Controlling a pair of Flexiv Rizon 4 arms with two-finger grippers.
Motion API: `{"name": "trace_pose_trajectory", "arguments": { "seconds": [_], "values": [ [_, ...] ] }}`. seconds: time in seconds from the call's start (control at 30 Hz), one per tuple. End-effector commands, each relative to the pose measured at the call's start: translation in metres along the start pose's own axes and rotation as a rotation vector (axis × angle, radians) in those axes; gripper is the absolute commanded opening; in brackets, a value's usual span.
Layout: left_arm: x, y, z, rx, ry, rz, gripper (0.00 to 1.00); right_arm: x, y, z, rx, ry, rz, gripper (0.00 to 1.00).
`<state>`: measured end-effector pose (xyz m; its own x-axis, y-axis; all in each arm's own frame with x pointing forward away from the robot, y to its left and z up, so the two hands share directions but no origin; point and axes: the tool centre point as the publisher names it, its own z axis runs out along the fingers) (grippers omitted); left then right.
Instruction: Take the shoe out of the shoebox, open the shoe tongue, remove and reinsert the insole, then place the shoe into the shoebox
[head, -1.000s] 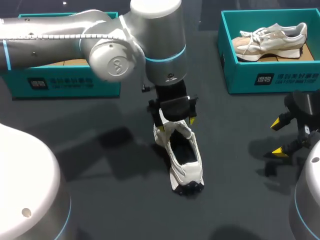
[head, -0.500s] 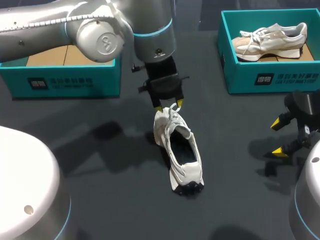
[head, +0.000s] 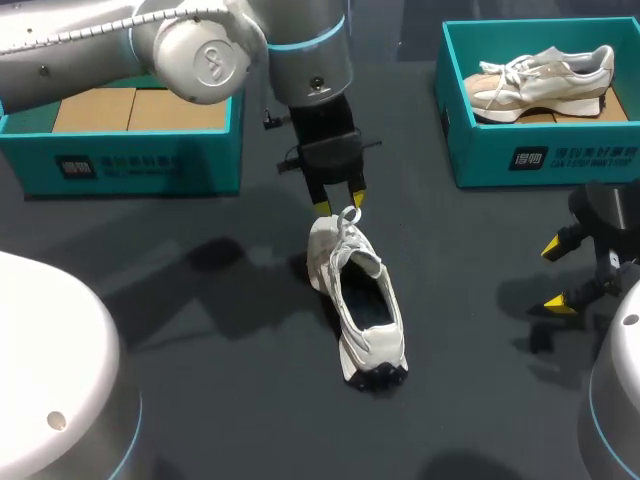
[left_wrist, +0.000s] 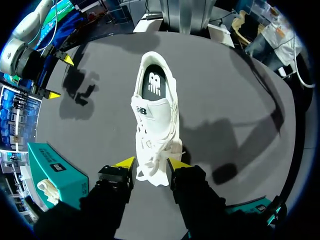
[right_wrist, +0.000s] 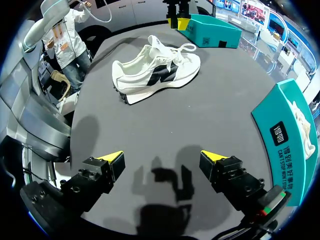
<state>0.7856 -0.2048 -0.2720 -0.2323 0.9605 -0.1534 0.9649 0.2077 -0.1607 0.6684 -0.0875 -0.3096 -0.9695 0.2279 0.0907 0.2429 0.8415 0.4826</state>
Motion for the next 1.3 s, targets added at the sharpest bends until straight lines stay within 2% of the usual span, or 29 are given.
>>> {"name": "trace_pose_trajectory", "arguments": {
  "seconds": [0.03, 0.33, 0.43, 0.6, 0.7, 0.83, 1.03, 1.13, 1.3],
  "values": [
    [-0.002, -0.012, 0.007, 0.013, -0.001, 0.008, 0.35, 0.001, 0.000, 0.000, 0.001, -0.001, 0.000, 1.00],
    [0.001, -0.042, 0.041, 0.081, -0.011, 0.026, 0.33, 0.001, 0.000, 0.000, 0.001, -0.001, 0.000, 1.00],
    [0.005, -0.050, 0.052, 0.126, -0.023, 0.033, 0.34, 0.001, 0.000, 0.000, 0.001, -0.001, 0.000, 1.00],
    [0.015, -0.065, 0.067, 0.158, -0.026, 0.027, 0.33, 0.001, 0.000, 0.000, 0.001, -0.001, 0.000, 1.00],
    [0.018, -0.071, 0.064, 0.142, -0.030, 0.038, 0.33, 0.001, 0.000, 0.000, 0.001, -0.001, 0.000, 1.00],
    [0.020, -0.076, 0.047, 0.107, -0.046, 0.057, 0.33, 0.001, 0.000, 0.000, 0.001, -0.001, 0.000, 1.00],
    [0.010, -0.076, 0.031, 0.088, -0.076, 0.054, 0.30, 0.001, 0.000, 0.000, 0.001, -0.001, 0.000, 1.00],
    [0.000, -0.076, 0.033, 0.086, -0.089, 0.055, 0.26, 0.001, 0.000, 0.000, 0.001, -0.001, 0.000, 1.00],
    [-0.015, -0.086, 0.060, 0.095, -0.083, 0.059, 0.23, 0.001, 0.000, 0.000, 0.001, -0.001, 0.000, 1.00]
  ]
}}
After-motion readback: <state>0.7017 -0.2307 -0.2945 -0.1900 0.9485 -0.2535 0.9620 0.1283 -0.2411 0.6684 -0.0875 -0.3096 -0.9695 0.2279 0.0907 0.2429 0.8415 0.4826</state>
